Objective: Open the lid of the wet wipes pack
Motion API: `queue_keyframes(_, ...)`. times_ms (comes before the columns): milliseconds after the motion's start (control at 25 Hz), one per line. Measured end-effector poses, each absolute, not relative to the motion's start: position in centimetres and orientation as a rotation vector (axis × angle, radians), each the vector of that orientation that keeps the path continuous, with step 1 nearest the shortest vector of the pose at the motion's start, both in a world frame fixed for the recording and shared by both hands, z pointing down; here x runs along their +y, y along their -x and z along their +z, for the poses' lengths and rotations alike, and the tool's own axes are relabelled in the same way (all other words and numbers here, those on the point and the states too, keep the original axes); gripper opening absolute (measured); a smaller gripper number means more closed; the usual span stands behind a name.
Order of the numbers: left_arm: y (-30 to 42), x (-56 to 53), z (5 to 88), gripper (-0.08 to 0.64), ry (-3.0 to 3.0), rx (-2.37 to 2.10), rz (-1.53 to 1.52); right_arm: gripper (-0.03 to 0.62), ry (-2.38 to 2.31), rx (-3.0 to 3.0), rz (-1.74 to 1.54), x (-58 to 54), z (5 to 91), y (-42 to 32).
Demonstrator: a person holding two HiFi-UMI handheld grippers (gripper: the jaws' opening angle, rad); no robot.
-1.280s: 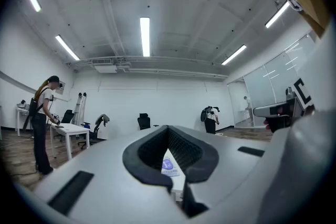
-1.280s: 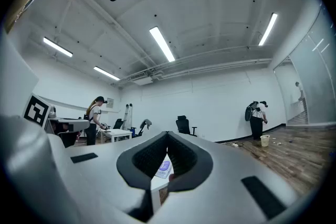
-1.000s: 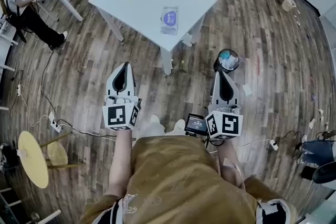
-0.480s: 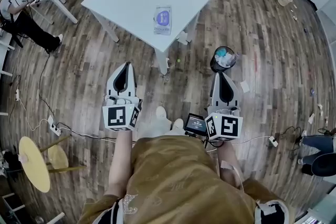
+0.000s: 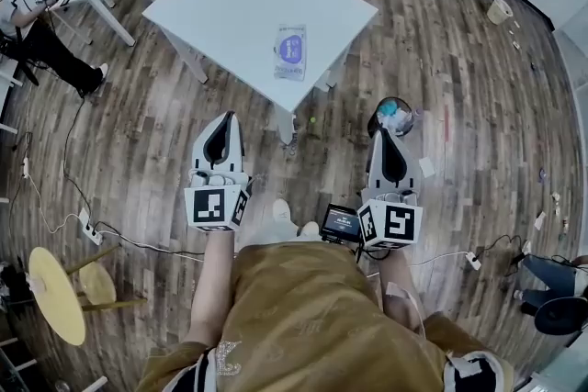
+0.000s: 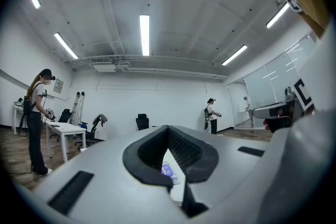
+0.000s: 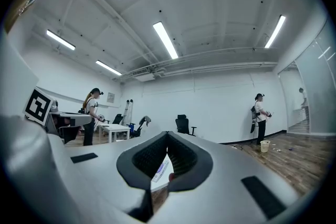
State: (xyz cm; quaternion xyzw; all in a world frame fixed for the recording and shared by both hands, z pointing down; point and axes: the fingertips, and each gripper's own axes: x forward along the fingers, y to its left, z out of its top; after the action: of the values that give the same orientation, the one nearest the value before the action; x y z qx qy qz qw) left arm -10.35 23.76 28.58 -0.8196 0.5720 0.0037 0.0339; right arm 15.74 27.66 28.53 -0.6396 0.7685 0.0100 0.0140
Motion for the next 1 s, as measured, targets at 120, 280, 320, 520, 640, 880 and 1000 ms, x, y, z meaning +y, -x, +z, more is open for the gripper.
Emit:
queue_keyframes(120, 11.2, 22.1, 28.7, 0.002, 2.527, 1.759, 0.015, 0.009, 1.980, 2.411, 0.022, 25.9, 28.5, -14.4)
queue_keyframes(280, 12.1, 19.8, 28.7, 0.002, 2.538, 1.746, 0.022, 0.009, 1.970, 2.420, 0.010, 23.9, 28.5, -13.1)
queue_keyframes(320, 12.3, 19.4, 28.6, 0.002, 2.539, 1.742, 0.026, 0.009, 1.976, 2.419, 0.011, 23.5, 28.5, -12.8)
queue_keyframes(520, 13.8, 17.8, 28.6, 0.002, 2.538, 1.730, 0.038, 0.009, 1.995, 2.426, 0.001, 22.2, 29.1, -11.2)
queue_keyframes(640, 14.5, 17.3, 28.8, 0.002, 2.549, 1.734, 0.044, 0.009, 2.003, 2.439, -0.013, 21.7, 29.4, -10.5)
queue_keyframes(880, 15.2, 16.4, 29.9, 0.002, 2.576, 1.742, 0.034, 0.008, 2.016, 2.449, -0.030, 20.9, 30.0, -9.6)
queue_keyframes(1000, 14.9, 15.9, 30.0, 0.002, 2.589, 1.735, 0.027, 0.009, 2.015, 2.456, -0.045, 20.4, 30.1, -9.5)
